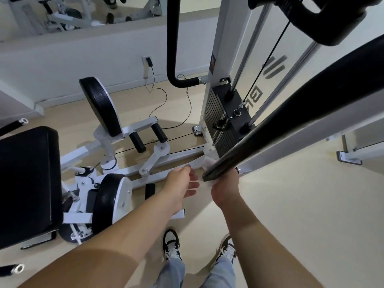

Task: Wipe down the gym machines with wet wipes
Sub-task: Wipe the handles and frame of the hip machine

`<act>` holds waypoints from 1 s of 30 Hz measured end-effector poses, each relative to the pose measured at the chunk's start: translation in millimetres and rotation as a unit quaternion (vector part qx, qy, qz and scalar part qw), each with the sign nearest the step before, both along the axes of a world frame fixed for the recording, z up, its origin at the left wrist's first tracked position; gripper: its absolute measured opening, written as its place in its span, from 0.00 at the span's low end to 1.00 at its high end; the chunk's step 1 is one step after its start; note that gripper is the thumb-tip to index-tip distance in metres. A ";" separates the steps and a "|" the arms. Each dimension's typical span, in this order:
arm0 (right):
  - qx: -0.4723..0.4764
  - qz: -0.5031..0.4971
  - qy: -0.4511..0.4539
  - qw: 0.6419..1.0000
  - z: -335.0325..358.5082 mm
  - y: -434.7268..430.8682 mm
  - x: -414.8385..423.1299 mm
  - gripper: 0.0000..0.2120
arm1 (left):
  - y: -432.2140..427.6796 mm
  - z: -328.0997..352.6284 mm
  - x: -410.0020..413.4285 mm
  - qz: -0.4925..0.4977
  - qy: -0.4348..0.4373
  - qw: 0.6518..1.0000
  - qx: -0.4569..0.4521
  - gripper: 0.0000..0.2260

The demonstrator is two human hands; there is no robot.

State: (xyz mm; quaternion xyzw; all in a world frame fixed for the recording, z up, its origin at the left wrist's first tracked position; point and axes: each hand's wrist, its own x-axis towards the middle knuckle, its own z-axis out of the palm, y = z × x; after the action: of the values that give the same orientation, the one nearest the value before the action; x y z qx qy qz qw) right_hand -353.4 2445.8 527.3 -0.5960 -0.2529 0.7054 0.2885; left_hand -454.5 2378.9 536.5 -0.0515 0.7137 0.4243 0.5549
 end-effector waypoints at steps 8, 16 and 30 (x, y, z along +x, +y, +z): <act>0.156 -0.057 -0.001 0.986 84.9 -2.1 24.4 0.15 | -0.9 19.1 9.0 -0.027 0.031 0.999 0.025 0.10; 0.052 0.121 -0.014 0.991 -12.7 2.4 19.4 0.09 | -14.6 19.9 21.1 -0.035 0.052 0.997 0.044 0.09; -0.018 -0.130 0.103 0.986 108.1 -14.4 68.1 0.26 | -34.1 45.2 32.9 -0.043 -0.095 0.990 0.092 0.31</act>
State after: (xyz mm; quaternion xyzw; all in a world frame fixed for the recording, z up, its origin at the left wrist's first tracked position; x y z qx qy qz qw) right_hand -285.3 2431.4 635.4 -0.5533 -0.1291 0.7238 0.3914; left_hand -421.7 2344.8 581.7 -0.0096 0.6172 0.4570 0.6404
